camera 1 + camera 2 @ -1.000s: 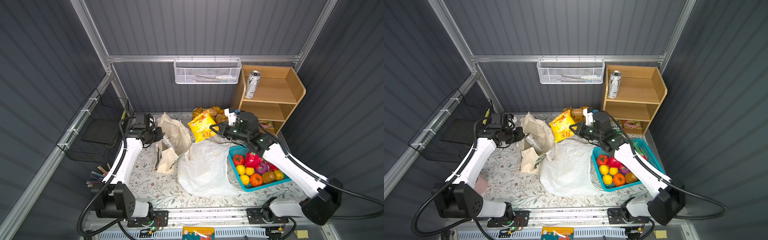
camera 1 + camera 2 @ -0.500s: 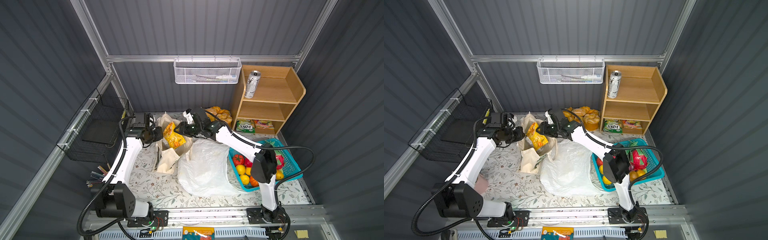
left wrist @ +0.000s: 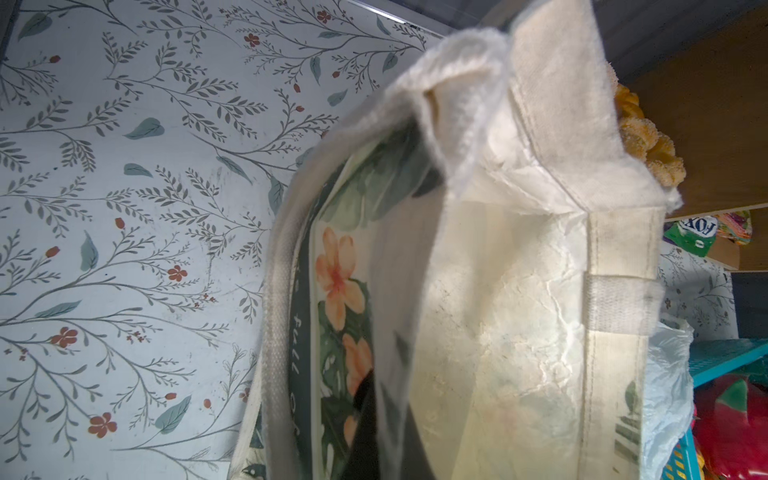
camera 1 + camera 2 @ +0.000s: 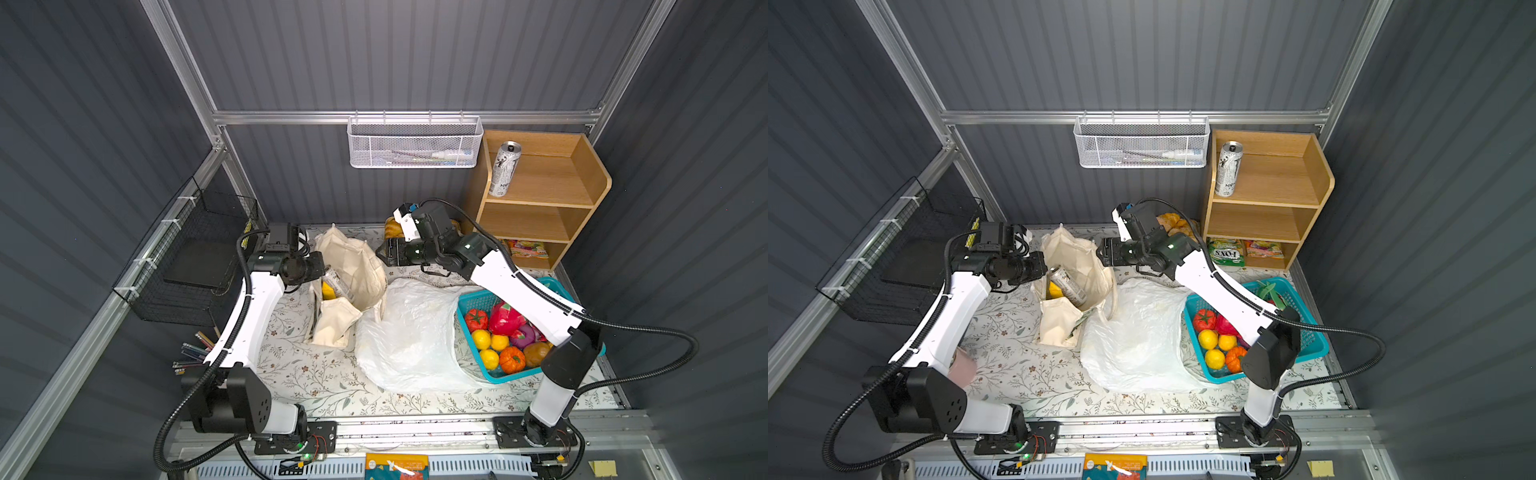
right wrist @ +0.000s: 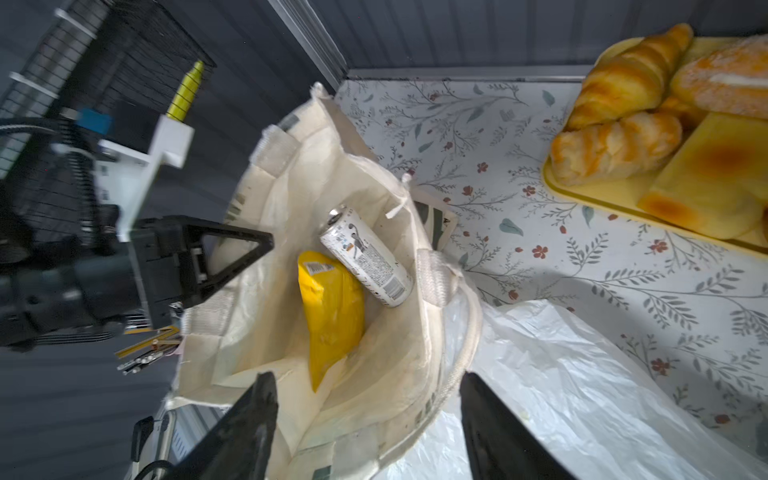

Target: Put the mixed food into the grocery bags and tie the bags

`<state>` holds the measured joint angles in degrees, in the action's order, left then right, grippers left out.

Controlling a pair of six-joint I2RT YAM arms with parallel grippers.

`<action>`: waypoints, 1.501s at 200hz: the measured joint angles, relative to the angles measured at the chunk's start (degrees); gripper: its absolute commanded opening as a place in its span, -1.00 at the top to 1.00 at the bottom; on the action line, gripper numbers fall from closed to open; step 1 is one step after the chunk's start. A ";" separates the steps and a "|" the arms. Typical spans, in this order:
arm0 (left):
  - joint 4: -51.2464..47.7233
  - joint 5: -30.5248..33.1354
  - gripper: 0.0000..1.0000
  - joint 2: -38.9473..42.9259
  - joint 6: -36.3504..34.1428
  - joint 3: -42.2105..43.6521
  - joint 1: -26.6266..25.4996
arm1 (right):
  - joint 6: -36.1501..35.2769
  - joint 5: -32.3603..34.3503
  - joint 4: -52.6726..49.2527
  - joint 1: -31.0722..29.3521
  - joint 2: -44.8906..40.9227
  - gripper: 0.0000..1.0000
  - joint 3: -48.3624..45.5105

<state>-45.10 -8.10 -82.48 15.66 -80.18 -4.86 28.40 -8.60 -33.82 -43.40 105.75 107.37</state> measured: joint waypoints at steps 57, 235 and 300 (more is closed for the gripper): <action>-3.69 5.53 1.00 -4.15 -2.05 -6.95 0.00 | -0.11 -2.62 -5.53 -0.15 20.50 0.82 11.67; -6.36 21.57 -0.89 -23.19 -10.45 -29.18 4.98 | 4.74 -10.43 0.22 1.90 19.28 -0.34 20.20; -6.38 20.94 -1.00 -20.06 -10.12 -33.40 5.07 | 2.60 -0.57 4.28 4.61 -17.29 -0.42 -18.53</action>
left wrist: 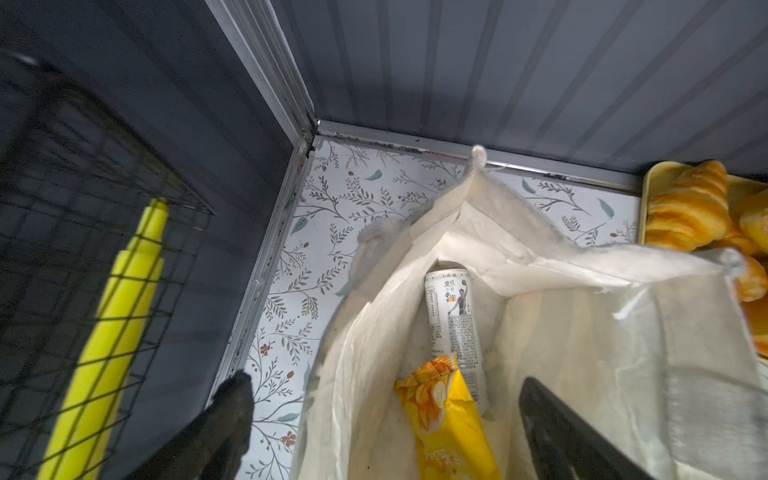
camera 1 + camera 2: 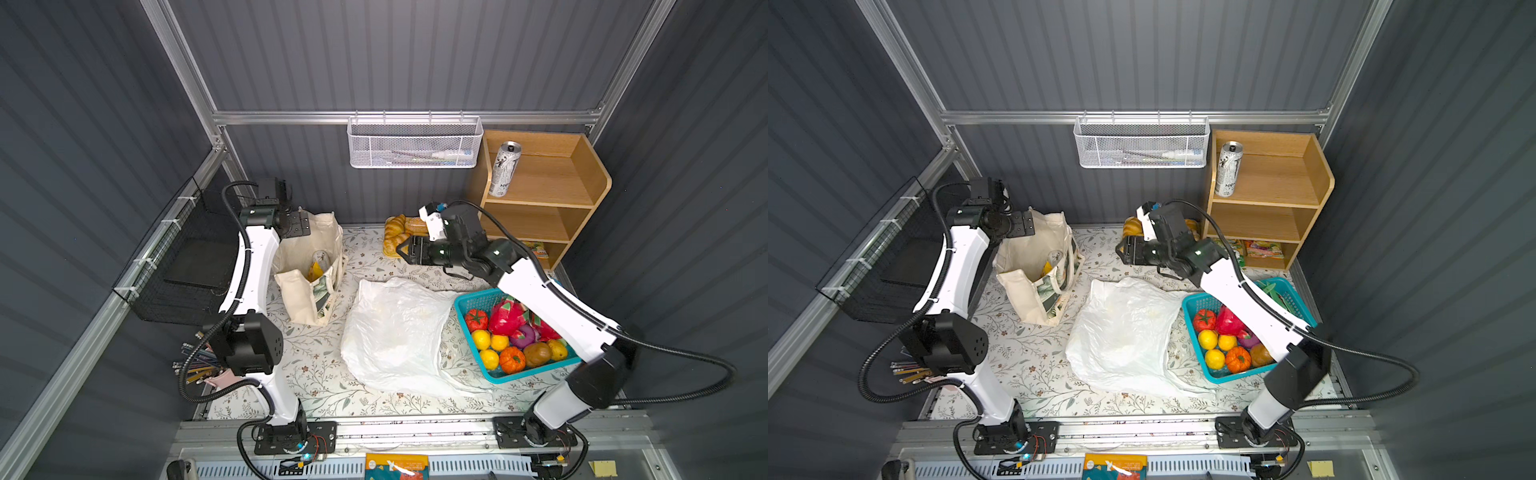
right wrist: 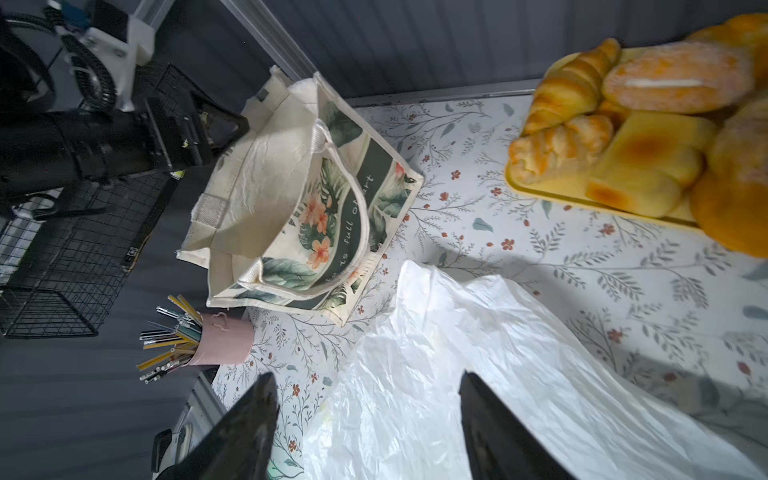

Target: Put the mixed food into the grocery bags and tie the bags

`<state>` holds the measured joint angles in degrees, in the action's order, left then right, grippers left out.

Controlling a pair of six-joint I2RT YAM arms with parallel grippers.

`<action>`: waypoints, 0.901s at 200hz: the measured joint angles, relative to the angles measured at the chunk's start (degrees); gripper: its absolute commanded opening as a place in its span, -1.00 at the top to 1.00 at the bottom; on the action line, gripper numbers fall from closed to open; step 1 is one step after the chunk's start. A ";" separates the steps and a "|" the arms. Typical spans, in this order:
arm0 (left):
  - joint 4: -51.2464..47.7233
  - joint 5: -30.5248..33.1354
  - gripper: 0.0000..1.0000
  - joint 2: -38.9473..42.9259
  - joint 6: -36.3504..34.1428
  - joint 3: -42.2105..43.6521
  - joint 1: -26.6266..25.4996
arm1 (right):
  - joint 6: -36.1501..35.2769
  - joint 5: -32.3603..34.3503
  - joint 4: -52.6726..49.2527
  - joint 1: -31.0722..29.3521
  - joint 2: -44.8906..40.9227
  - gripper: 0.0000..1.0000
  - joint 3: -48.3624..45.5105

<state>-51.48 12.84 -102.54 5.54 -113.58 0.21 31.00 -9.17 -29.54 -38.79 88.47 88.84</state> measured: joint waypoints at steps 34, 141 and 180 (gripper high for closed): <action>0.04 -2.27 -1.00 4.90 1.31 0.00 0.00 | 1.53 3.28 -0.90 -0.79 -4.72 -0.43 -18.29; 1.81 -8.00 -1.00 21.46 7.48 12.96 -15.85 | 16.61 12.39 1.75 -5.18 -8.02 -0.59 -34.86; 2.58 -7.98 -1.00 23.34 9.55 19.85 -16.26 | 20.50 11.87 5.03 -5.64 -4.76 -0.60 -36.00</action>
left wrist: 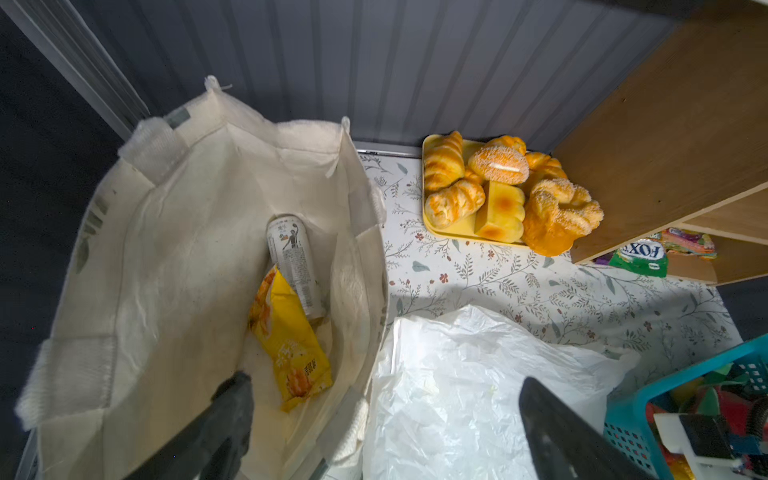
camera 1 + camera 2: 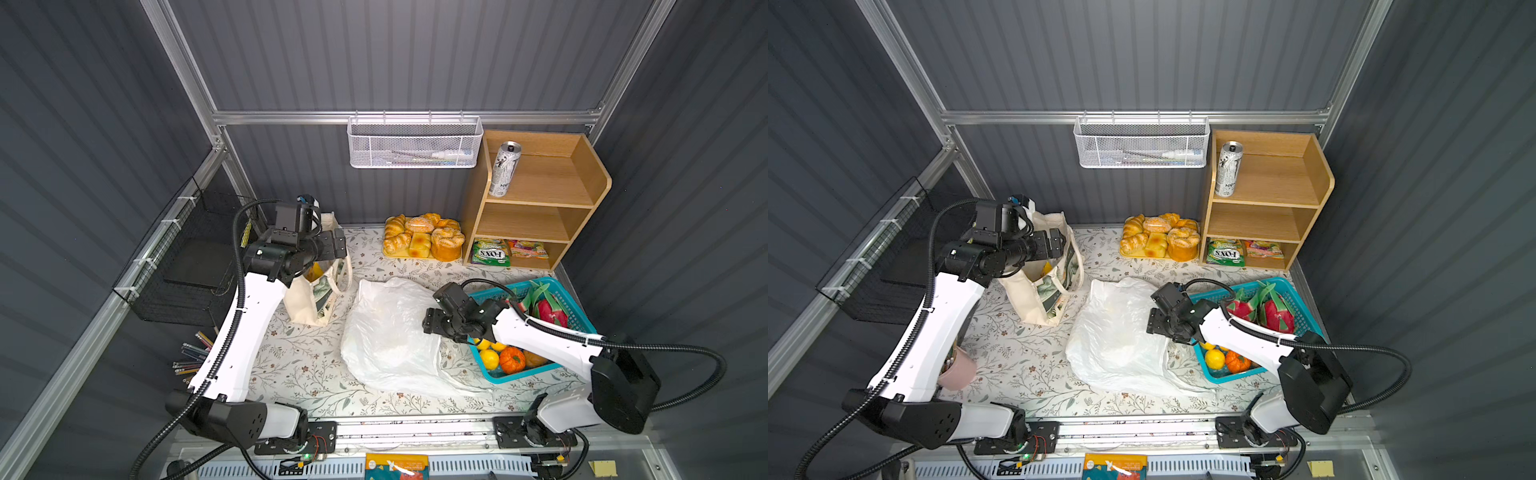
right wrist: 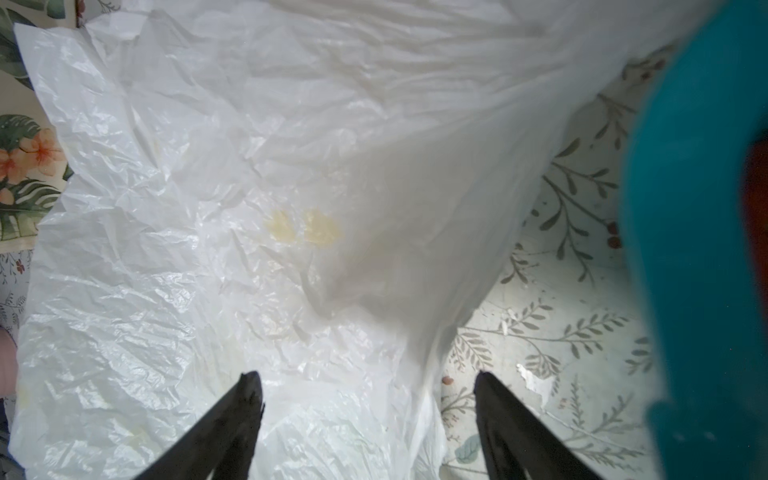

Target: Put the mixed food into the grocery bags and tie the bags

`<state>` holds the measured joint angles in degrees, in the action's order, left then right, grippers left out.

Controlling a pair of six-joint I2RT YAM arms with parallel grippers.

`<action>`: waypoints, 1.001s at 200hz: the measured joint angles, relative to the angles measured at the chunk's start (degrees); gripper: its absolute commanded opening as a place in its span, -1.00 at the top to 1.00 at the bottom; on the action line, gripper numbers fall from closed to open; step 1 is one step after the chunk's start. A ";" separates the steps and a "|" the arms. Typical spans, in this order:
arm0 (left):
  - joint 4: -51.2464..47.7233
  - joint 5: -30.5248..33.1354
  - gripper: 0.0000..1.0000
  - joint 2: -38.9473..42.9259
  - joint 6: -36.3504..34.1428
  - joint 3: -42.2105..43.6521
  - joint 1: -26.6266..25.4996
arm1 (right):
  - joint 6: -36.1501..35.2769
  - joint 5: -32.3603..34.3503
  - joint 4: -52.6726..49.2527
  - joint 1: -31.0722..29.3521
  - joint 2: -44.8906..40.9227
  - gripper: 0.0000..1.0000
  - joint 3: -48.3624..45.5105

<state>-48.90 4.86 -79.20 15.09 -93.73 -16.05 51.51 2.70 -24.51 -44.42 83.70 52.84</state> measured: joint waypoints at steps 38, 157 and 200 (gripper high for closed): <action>1.27 -0.07 -1.00 -0.04 0.24 0.61 -0.04 | 1.75 -2.60 4.83 -0.42 3.43 -0.41 -0.81; 2.69 -4.70 -1.00 2.38 1.09 7.28 -1.09 | -2.08 -9.75 13.18 5.81 9.20 1.00 12.96; 2.91 -4.57 -1.00 4.37 1.27 10.95 -8.66 | -2.58 -11.56 14.19 12.13 13.99 1.00 21.44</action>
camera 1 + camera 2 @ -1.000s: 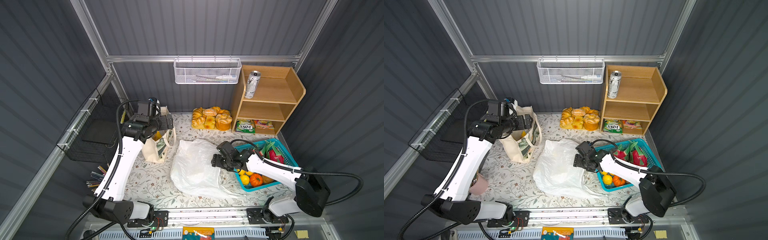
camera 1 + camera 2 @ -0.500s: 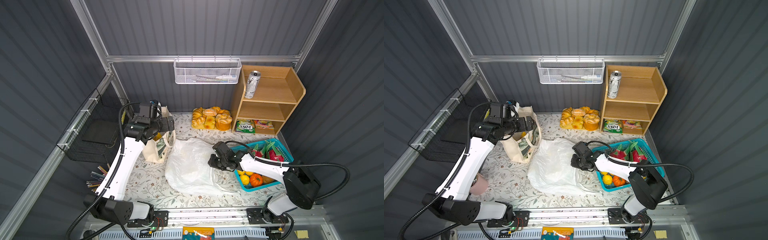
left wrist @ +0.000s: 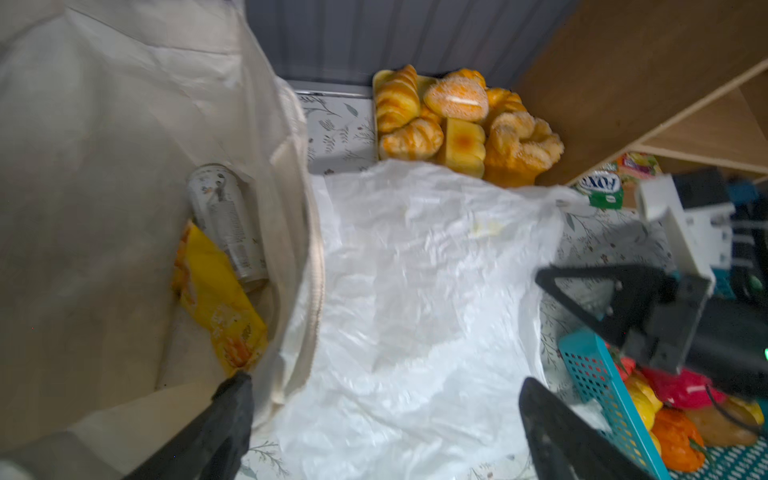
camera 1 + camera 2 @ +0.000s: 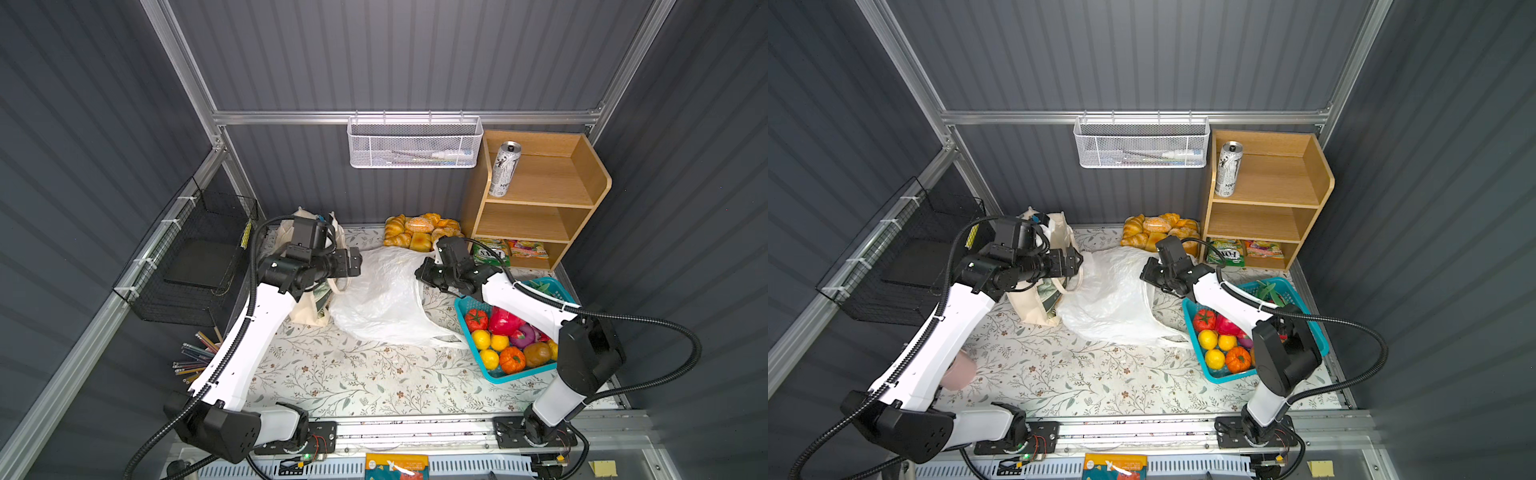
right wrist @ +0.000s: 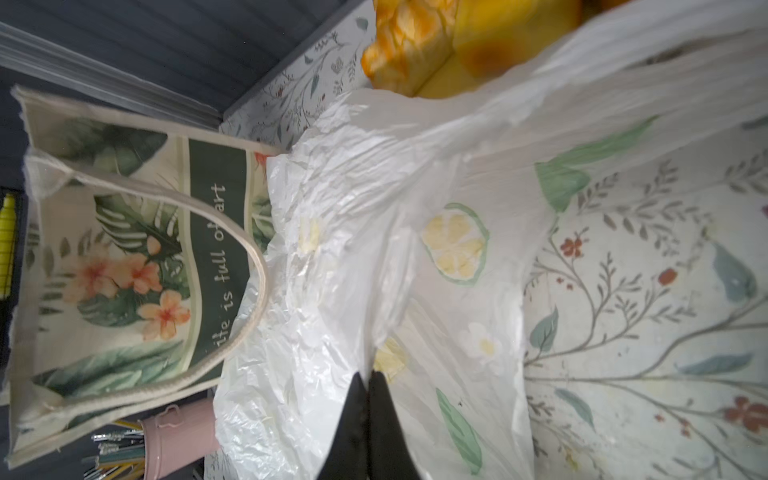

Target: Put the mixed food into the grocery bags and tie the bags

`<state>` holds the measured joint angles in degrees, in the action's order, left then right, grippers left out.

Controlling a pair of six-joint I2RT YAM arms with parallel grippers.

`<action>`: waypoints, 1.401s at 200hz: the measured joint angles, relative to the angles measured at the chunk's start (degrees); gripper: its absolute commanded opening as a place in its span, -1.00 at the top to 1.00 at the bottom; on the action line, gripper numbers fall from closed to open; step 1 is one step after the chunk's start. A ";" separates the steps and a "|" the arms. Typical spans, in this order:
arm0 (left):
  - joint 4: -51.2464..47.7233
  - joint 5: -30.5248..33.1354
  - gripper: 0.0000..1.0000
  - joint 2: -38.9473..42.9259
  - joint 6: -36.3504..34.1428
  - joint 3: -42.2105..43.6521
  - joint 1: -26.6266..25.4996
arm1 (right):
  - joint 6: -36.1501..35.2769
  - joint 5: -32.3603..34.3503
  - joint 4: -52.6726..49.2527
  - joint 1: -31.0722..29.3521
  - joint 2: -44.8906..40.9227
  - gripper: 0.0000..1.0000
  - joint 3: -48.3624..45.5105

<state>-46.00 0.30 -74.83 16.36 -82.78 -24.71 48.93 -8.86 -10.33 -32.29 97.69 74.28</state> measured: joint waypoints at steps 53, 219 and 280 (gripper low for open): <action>1.60 4.98 -1.00 4.17 -0.24 14.78 -14.43 | -2.14 -3.50 -0.98 0.74 4.72 -0.20 2.99; 28.74 23.93 -1.00 -8.41 -11.89 33.46 -31.89 | -14.47 5.64 -13.33 -9.05 -16.48 -0.39 -22.95; 37.59 20.09 -0.67 -15.91 -16.46 35.10 -31.89 | -14.40 6.40 -13.44 -8.04 -16.94 -0.39 -22.69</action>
<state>-8.40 20.38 -90.74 -0.10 -47.68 -56.60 34.52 -2.46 -23.77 -40.34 80.75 51.59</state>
